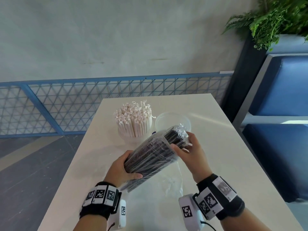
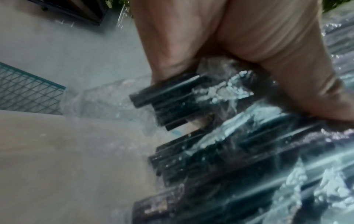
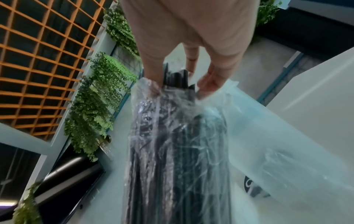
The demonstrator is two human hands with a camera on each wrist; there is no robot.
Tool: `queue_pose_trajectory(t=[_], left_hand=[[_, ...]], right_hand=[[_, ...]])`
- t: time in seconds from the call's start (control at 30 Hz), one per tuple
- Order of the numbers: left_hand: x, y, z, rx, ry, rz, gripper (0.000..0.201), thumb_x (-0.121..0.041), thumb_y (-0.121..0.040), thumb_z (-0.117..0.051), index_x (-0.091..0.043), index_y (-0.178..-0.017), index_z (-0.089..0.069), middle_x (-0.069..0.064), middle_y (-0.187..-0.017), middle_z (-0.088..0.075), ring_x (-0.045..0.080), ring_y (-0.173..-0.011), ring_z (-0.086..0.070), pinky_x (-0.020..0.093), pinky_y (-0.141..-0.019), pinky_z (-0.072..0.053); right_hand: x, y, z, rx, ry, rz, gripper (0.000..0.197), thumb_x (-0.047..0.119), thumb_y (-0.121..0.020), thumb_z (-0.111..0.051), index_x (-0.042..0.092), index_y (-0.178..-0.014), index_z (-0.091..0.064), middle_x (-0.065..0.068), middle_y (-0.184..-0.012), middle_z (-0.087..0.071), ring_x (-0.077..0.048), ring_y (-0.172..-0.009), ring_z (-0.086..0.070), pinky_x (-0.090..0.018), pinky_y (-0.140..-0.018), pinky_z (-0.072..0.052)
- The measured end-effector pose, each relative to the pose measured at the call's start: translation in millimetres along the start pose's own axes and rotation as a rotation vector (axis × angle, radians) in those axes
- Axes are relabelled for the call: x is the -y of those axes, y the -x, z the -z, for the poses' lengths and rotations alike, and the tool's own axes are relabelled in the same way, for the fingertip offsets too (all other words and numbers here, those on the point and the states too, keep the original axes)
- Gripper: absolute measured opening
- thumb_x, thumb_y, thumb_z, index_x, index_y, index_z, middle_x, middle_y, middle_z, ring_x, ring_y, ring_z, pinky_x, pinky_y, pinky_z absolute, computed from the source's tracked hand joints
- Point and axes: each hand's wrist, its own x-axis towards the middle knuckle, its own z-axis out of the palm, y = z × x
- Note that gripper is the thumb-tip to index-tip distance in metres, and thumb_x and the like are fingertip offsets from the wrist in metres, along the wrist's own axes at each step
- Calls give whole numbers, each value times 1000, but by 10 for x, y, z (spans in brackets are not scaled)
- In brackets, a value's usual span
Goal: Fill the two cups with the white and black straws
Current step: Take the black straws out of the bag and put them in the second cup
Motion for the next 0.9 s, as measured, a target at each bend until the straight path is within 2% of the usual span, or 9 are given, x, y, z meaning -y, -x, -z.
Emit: queue_pose_trajectory(t=[0.1, 0.2, 0.27, 0.37, 0.53, 0.6, 0.67, 0.77, 0.9], left_hand=[[-23, 35, 6, 7, -21, -12, 73, -53, -42, -86, -42, -105, -52, -16, -96, -68, 3, -93, -65, 33, -85, -54], [-230, 49, -22, 6, -15, -46, 84, -58, -41, -85, -48, -114, -45, -15, -109, -65, 4, -102, -63, 37, -94, -52], [-520, 56, -69, -12, 60, -146, 93, -51, -47, -86, -52, -125, -34, -21, -125, -54, -4, -115, -53, 22, -101, -44], [-975, 34, -182, -99, 94, -358, 76, -44, -72, -71, -35, -137, -31, -23, -137, -42, -13, -126, -38, 4, -102, -28], [-1126, -84, -329, -235, -68, -484, 28, -36, -89, -49, -21, -112, -55, -17, -115, -55, -6, -110, -50, 9, -95, -34], [-1074, -107, -352, -254, -99, -474, 25, -37, -89, -47, -21, -107, -53, -7, -111, -58, 4, -103, -54, 17, -91, -40], [-1044, -112, -355, -240, -99, -465, 21, -38, -89, -45, -25, -105, -50, -1, -110, -59, 8, -100, -54, 20, -89, -41], [-1039, -107, -355, -215, -82, -492, 22, -37, -90, -44, -23, -106, -50, 1, -110, -59, 1, -101, -51, 11, -89, -38], [-1015, -109, -360, -269, -115, -505, 32, -36, -90, -43, -11, -109, -53, -1, -105, -57, -10, -99, -47, 5, -86, -34]], right_hand=[[-7, 33, -59, 26, 14, -9, 58, 28, -74, -75, 21, -125, -48, 7, -105, -68, -6, -93, -65, -32, -86, -54], [44, 42, -142, 9, -44, 5, 65, 28, -75, -73, 18, -132, -44, 6, -109, -67, -7, -98, -64, -31, -88, -53], [74, 62, -200, 0, -49, 38, 56, 26, -76, -73, 20, -126, -48, 11, -104, -67, 0, -95, -63, -24, -84, -50], [117, 133, -259, 11, -30, 80, 48, 24, -77, -72, 23, -120, -52, 15, -104, -66, 3, -95, -62, -18, -83, -47], [110, 166, -299, 85, -117, 37, 58, 31, -70, -75, 25, -123, -53, 6, -107, -69, -9, -100, -65, -38, -90, -53], [103, 145, -309, 88, -167, -10, 71, 38, -62, -79, 26, -126, -50, 2, -112, -68, -15, -106, -63, -43, -93, -52], [86, 104, -298, 123, -244, -62, 66, 25, -65, -81, 20, -125, -52, -5, -111, -68, -19, -105, -65, -44, -93, -51], [112, 79, -256, 179, -314, -59, 40, 0, -76, -71, 9, -113, -60, -14, -104, -70, -24, -98, -67, -43, -91, -52], [136, 79, -228, 209, -392, -52, 34, -3, -80, -64, 4, -113, -58, -19, -106, -68, -29, -100, -66, -40, -89, -53]])
